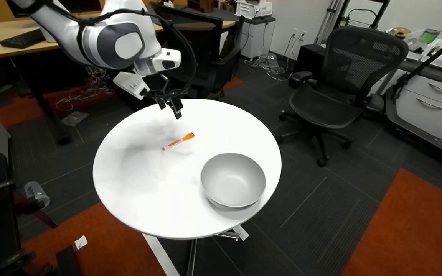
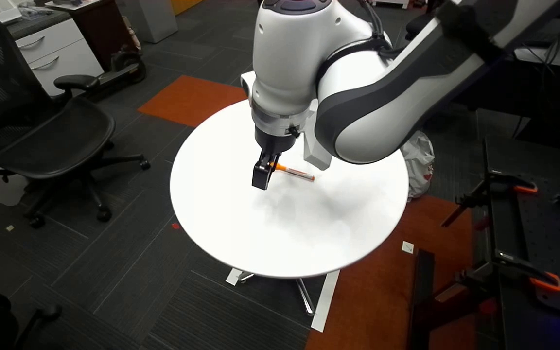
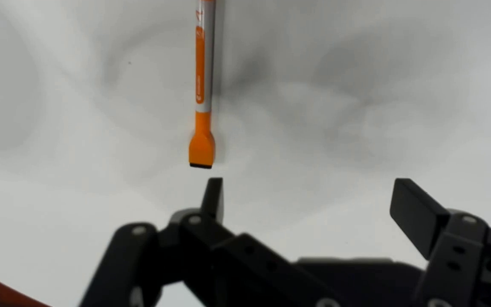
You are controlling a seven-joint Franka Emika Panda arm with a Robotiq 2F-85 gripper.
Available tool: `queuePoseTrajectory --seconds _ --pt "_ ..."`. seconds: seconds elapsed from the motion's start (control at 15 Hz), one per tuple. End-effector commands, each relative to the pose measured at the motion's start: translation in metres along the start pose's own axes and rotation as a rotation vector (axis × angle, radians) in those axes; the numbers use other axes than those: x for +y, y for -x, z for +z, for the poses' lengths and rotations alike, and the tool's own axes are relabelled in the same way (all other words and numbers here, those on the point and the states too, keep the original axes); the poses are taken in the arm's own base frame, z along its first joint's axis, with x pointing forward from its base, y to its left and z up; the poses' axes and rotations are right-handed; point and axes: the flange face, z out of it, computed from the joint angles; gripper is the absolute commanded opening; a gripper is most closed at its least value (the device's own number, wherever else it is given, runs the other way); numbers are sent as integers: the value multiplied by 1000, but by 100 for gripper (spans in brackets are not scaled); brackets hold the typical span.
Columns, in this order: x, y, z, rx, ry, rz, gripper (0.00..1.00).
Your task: Remove the orange marker from the grey bowl
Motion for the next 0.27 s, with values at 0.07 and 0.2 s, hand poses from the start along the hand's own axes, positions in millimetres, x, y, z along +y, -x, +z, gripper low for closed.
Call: queuePoseTrajectory --seconds 0.07,0.2 --pt "-2 -1 -1 0 -4 -4 100" --pt "-3 -1 0 1 -4 -5 100"
